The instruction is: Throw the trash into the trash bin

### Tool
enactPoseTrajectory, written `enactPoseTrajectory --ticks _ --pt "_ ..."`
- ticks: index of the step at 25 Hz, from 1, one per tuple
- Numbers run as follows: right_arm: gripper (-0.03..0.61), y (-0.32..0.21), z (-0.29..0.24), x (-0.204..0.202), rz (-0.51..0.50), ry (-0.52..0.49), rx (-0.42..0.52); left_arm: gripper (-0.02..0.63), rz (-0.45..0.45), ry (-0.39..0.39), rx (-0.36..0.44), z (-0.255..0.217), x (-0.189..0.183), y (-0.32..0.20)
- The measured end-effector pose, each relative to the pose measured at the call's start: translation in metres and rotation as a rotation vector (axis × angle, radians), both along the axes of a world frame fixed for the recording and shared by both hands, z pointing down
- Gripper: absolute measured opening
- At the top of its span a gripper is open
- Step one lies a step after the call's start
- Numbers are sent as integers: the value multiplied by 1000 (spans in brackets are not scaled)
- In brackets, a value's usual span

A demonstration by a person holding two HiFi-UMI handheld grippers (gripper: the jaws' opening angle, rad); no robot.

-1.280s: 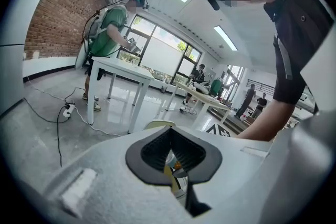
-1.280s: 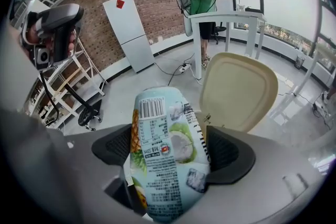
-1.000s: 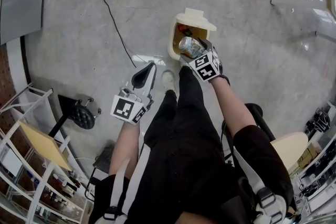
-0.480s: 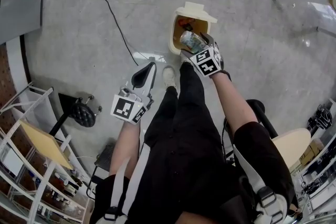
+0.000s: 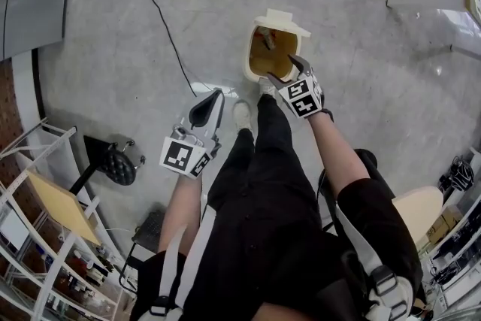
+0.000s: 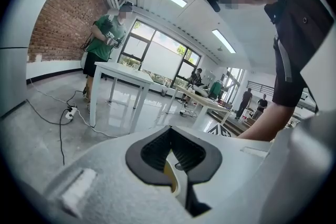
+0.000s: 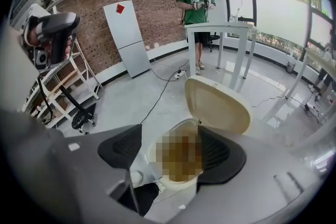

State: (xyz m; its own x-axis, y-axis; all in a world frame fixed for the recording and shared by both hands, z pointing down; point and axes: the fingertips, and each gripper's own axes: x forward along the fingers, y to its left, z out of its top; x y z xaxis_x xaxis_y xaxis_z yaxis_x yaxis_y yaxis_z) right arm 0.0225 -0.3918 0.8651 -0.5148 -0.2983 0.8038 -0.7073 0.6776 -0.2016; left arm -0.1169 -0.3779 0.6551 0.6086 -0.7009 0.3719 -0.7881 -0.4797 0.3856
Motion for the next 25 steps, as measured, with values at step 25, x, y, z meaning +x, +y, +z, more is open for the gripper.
enactPoseTrajectory --ticks 25 --pt "89 0 -280 -15 213 -226 536 0 -77 152 364 -156 -60 32"
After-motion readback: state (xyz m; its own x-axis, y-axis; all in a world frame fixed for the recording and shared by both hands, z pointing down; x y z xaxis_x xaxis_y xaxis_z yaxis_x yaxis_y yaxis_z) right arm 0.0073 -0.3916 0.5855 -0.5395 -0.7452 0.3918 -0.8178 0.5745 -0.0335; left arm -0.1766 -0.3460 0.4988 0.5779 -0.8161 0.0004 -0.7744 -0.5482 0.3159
